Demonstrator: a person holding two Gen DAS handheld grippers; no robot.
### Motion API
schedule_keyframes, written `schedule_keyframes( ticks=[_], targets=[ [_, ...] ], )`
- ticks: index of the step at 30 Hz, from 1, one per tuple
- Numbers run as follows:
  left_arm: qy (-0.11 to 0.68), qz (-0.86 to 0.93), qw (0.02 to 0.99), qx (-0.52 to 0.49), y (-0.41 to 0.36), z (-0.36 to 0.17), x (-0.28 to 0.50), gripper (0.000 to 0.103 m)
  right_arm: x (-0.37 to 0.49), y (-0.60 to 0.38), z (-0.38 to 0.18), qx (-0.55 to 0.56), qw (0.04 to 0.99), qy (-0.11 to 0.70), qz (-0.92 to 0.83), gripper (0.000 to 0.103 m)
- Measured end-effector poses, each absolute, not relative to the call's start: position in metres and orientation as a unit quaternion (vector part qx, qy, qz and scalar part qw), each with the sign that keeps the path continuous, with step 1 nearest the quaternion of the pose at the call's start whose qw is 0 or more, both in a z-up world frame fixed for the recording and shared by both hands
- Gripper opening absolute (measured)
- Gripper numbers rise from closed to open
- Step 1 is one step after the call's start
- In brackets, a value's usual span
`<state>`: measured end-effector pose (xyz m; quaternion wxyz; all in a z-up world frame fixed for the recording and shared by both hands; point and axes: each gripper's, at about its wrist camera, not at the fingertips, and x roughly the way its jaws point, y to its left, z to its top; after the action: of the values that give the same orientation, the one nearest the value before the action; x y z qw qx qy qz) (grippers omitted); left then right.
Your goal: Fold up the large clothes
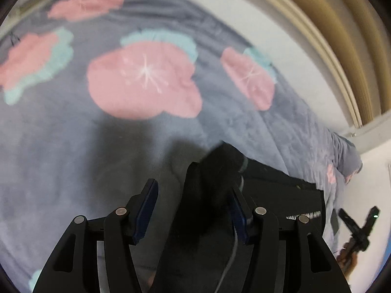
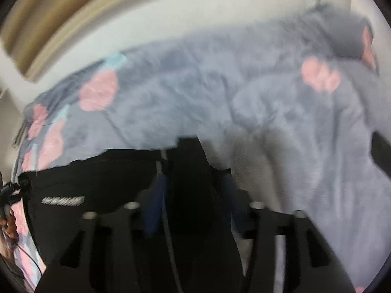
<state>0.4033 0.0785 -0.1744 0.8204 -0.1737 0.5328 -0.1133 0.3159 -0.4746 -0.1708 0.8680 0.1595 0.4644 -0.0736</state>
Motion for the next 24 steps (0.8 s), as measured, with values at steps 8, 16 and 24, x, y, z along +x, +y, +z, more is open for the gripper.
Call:
schedule_keyframes(
  ticks=[8, 16, 24],
  targets=[
    [0.529, -0.202, 0.813, -0.135, 0.002, -0.163, 0.322, 0.058, 0.258, -0.387, -0.154, 0.137, 0.870, 0.473, -0.010, 0.067],
    [0.556, -0.175, 0.812, 0.020, -0.103, -0.237, 0.274, 0.062, 0.267, -0.321, -0.234, 0.101, 0.828, 0.551, -0.023, 0.065],
    [0.574, -0.178, 0.800, 0.001, -0.095, -0.231, 0.290, 0.065, 0.284, -0.324, -0.258, 0.098, 0.803, 0.587, -0.028, 0.066]
  ],
)
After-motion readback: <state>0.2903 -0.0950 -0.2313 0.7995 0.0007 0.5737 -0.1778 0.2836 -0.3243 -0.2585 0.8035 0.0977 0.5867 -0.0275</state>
